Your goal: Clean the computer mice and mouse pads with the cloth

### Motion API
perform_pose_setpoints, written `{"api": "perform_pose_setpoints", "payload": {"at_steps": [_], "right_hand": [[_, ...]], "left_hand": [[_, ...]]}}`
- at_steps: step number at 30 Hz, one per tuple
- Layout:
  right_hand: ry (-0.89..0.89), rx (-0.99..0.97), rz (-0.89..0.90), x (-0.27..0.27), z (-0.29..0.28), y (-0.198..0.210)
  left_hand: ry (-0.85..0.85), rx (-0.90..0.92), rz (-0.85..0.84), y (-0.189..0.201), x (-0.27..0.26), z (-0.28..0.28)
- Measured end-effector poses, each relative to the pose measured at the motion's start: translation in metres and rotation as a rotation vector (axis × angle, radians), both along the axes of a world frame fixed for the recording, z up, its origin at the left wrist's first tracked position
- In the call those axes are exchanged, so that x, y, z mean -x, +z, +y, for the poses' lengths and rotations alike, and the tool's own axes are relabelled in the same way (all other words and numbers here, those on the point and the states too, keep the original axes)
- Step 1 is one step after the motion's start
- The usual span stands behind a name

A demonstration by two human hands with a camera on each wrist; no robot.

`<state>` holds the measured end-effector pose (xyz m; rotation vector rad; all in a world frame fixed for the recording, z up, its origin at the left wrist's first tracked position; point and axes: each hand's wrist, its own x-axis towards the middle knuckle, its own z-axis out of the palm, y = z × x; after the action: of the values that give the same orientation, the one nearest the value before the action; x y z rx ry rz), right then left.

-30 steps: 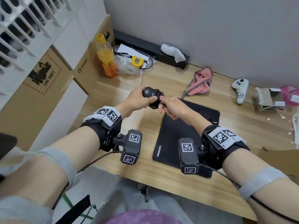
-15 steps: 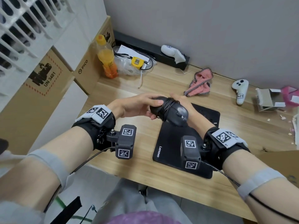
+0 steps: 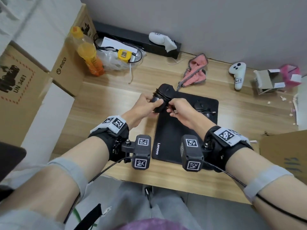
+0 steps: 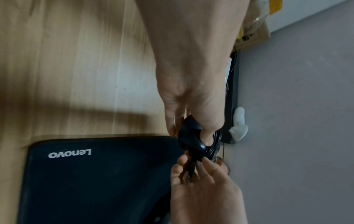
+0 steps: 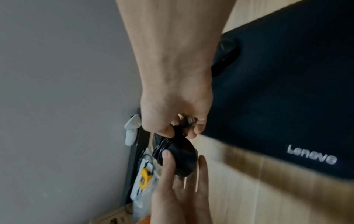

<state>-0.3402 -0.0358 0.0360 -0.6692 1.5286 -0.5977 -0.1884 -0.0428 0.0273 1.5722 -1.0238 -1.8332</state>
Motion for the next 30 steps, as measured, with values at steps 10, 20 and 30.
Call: {"api": "perform_pose_setpoints", "payload": {"at_steps": [10,20,30], "right_hand": [[0.422,0.045,0.673,0.053,0.016,-0.026],[0.700,0.023,0.802,0.067,0.019,-0.025],[0.399,0.199,0.562,0.070,0.034,-0.011]], "left_hand": [[-0.266,0.053,-0.333,-0.039,0.051,0.012],[-0.251,0.130,-0.566,-0.049,0.067,0.018],[-0.208,0.148,-0.620,-0.024,0.059,0.023]]}}
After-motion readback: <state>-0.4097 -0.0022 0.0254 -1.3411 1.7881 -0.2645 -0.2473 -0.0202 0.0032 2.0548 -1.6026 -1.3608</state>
